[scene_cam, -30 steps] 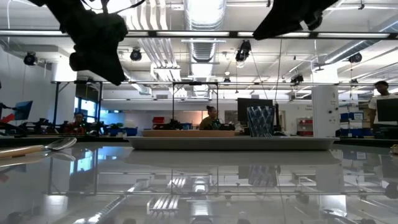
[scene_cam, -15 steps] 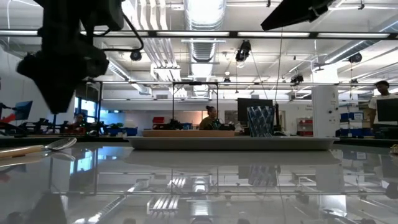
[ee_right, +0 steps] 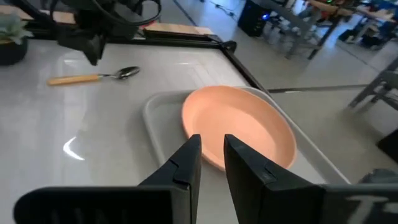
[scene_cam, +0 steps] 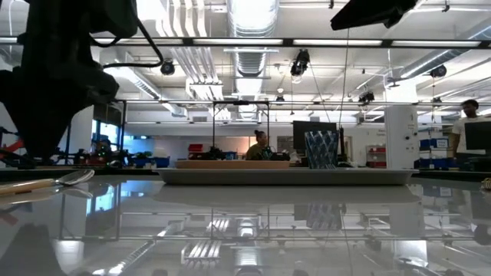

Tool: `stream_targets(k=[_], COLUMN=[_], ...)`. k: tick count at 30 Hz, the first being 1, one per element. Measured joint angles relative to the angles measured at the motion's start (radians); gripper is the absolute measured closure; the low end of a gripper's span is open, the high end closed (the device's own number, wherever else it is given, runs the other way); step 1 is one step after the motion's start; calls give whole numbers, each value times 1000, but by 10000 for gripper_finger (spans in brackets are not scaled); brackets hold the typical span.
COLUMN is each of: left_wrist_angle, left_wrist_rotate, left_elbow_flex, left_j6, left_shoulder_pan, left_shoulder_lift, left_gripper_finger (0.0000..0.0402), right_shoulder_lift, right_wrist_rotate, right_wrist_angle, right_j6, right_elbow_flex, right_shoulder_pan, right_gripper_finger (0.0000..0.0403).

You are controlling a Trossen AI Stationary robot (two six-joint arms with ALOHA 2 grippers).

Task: Pick and place plate/cup/fork/spoon on tray
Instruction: Put the yellow spoon on the gray serving tray in between the orange plate and pink fork

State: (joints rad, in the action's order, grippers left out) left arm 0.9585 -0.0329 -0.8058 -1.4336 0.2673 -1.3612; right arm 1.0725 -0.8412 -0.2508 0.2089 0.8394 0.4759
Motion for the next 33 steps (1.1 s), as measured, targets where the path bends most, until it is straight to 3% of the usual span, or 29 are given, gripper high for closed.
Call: stream_targets(k=[14, 21, 33], left_wrist_angle=[-58, -92, -147], left_wrist_rotate=[81, 72, 72], left_elbow_flex=[26, 59, 99], left_j6=[-2, -23, -53], left_shoulder_pan=[22, 28, 31], left_shoulder_lift=[-44, -54, -57], left_gripper_finger=[297, 291, 187], right_shoulder_lift=[2, 2, 2], right_wrist_rotate=[12, 12, 12], right_wrist_angle=[2, 0, -5], right_j6=[-11, -9, -8], right_elbow_flex=[0, 0, 0], right_shoulder_pan=[7, 6, 6], right_gripper_finger=[344, 344, 344])
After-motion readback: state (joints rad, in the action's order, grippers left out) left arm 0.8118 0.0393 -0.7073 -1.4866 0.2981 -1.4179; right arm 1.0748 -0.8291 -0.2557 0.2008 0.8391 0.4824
